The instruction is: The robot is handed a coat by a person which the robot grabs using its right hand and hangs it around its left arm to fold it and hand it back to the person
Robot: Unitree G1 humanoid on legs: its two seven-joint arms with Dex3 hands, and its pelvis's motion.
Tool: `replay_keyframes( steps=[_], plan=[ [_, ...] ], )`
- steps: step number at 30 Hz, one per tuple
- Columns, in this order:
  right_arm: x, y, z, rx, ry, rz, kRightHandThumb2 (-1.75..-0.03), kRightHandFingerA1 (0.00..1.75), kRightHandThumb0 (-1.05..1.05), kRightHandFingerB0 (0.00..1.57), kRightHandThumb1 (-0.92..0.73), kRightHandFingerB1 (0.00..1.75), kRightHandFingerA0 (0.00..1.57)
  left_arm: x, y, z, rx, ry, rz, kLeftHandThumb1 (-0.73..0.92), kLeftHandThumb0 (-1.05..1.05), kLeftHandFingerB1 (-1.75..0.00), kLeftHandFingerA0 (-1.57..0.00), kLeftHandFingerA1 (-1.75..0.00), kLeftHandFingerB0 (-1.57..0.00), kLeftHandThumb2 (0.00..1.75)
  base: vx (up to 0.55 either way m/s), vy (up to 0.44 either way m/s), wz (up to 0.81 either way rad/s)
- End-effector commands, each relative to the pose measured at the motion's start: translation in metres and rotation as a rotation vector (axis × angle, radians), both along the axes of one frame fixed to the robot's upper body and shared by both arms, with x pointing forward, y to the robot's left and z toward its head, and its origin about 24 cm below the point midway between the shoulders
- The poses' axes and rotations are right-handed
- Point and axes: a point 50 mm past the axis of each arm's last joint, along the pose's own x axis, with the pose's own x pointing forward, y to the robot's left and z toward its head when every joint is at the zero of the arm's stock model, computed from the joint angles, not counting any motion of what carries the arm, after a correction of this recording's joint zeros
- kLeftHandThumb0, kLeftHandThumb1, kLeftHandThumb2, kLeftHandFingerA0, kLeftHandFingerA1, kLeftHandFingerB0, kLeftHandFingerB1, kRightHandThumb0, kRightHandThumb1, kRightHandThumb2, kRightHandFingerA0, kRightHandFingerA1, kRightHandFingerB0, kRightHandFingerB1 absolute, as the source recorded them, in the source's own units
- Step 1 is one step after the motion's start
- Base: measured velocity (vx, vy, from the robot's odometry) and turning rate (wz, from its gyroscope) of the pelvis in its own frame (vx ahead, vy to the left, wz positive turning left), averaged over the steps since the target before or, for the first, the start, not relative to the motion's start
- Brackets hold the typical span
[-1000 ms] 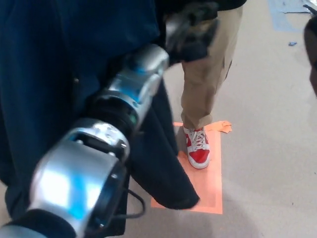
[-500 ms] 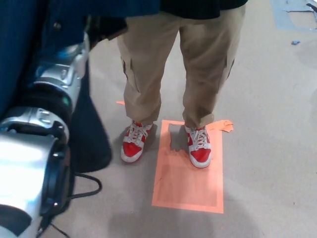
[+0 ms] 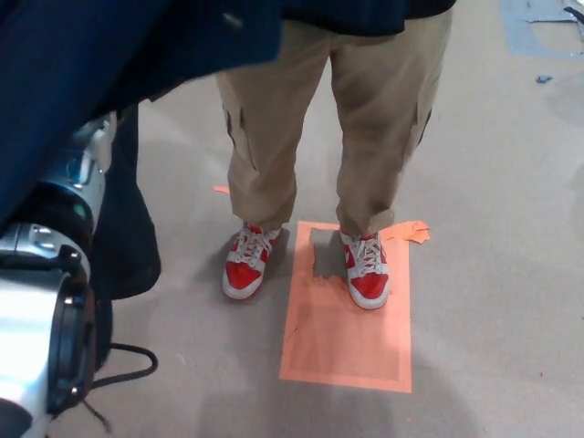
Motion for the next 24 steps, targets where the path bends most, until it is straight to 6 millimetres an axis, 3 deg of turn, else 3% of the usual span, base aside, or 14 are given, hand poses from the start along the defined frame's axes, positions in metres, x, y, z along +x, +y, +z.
replay_keyframes(
  steps=[1, 2, 3, 4, 5, 7, 8, 10, 14, 15, 17, 18, 23, 24],
  plan=[
    [-0.015, -0.058, -0.060, 0.150, 0.109, 0.009, -0.67, 0.56, -0.35, 1.19, -0.86, 0.70, 1.18, -0.008, 0.029, -0.007, -0.038, -0.019, 0.046, 0.75, -0.86, -0.26, -0.09, -0.28, -0.08, 1.06, 0.00, 0.000, 0.00],
    [-0.015, -0.059, -0.067, 0.144, 0.116, 0.014, -0.67, 0.57, -0.36, 1.20, -0.85, 0.71, 1.19, -0.008, 0.030, -0.006, -0.042, -0.019, 0.048, 0.88, -0.77, -0.24, -0.09, -0.24, -0.08, 0.68, 0.00, 0.000, 0.00],
    [-0.015, -0.059, -0.073, 0.135, 0.120, 0.020, -0.67, 0.57, -0.36, 1.20, -0.85, 0.71, 1.19, -0.008, 0.031, -0.005, -0.046, -0.017, 0.051, 0.88, -0.77, -0.24, -0.09, -0.24, -0.08, 0.68, 0.00, 0.000, 0.00],
    [-0.015, -0.058, -0.087, 0.130, 0.149, 0.003, -0.66, 0.62, -0.34, 1.18, -0.89, 0.79, 1.23, -0.007, 0.031, -0.005, -0.060, -0.019, 0.052, 0.74, -0.85, -0.27, -0.08, -0.29, -0.08, 1.05, 0.00, 0.000, 0.00],
    [-0.014, -0.056, -0.116, 0.142, 0.247, 0.019, -0.67, 0.58, -0.34, 1.15, -0.88, 0.80, 1.14, -0.007, 0.032, -0.003, -0.042, -0.023, 0.053, 0.90, -0.76, -0.24, -0.09, -0.25, -0.08, 0.69, 0.00, 0.000, 0.00],
    [-0.017, -0.051, -0.146, 0.117, 0.288, 0.038, -0.67, 0.58, -0.29, 1.17, -0.89, 0.78, 1.13, -0.007, 0.032, -0.003, -0.026, -0.024, 0.056, 0.90, -0.77, -0.25, -0.10, -0.26, -0.09, 0.68, 0.00, 0.000, 0.00],
    [-0.019, -0.048, -0.162, 0.103, 0.312, 0.036, -0.67, 0.59, -0.28, 1.19, -0.90, 0.78, 1.14, -0.007, 0.031, -0.002, -0.034, -0.024, 0.053, 0.75, -0.85, -0.26, -0.08, -0.26, -0.08, 0.85, 0.00, 0.000, 0.00],
    [-0.022, -0.045, -0.183, 0.096, 0.351, 0.045, -0.66, 0.64, -0.25, 1.18, -0.88, 0.79, 1.18, -0.007, 0.030, -0.001, -0.046, -0.028, 0.051, 0.75, -0.84, -0.27, -0.08, -0.26, -0.08, 0.84, 0.00, 0.000, 0.00],
    [-0.030, -0.038, -0.257, 0.130, 0.572, 0.094, -0.67, 0.67, -0.29, 1.13, -0.88, 0.85, 1.22, -0.006, 0.030, 0.006, -0.029, -0.057, 0.047, 0.90, -0.77, -0.26, -0.10, -0.27, -0.10, 0.68, 0.00, 0.000, 0.00],
    [-0.034, -0.038, -0.280, 0.136, 0.642, 0.083, -0.67, 0.66, -0.24, 1.12, -0.90, 0.86, 1.17, -0.005, 0.031, 0.008, -0.024, -0.060, 0.042, 0.75, -0.85, -0.28, -0.07, -0.26, -0.09, 0.84, 0.00, 0.000, 0.00],
    [-0.040, -0.044, -0.314, 0.147, 0.762, 0.043, -0.66, 0.68, -0.24, 1.09, -0.91, 0.90, 1.12, -0.005, 0.031, 0.011, -0.020, -0.061, 0.046, 0.75, -0.87, -0.27, -0.08, -0.27, -0.09, 0.84, 0.00, 0.000, 0.00],
    [-0.041, -0.046, -0.328, 0.150, 0.814, 0.027, -0.67, 0.70, -0.25, 1.11, -0.91, 0.88, 1.13, -0.005, 0.032, 0.012, -0.020, -0.064, 0.046, 0.76, -0.88, -0.28, -0.09, -0.28, -0.09, 1.08, 0.00, 0.000, 0.00],
    [-0.049, -0.053, -0.390, 0.097, 1.048, -0.009, -0.67, 0.68, -0.20, 1.06, -0.92, 0.91, 1.12, -0.004, 0.035, 0.019, -0.028, -0.079, 0.057, 0.76, -0.88, -0.27, -0.09, -0.28, -0.10, 1.08, 0.00, 0.000, 0.00],
    [-0.050, -0.052, -0.401, 0.073, 1.099, -0.023, -0.67, 0.62, -0.20, 1.07, -0.91, 0.90, 1.08, -0.004, 0.035, 0.020, -0.045, -0.081, 0.059, 0.74, -0.85, -0.25, -0.08, -0.25, -0.09, 0.83, 0.00, 0.000, 0.00]
  ],
)
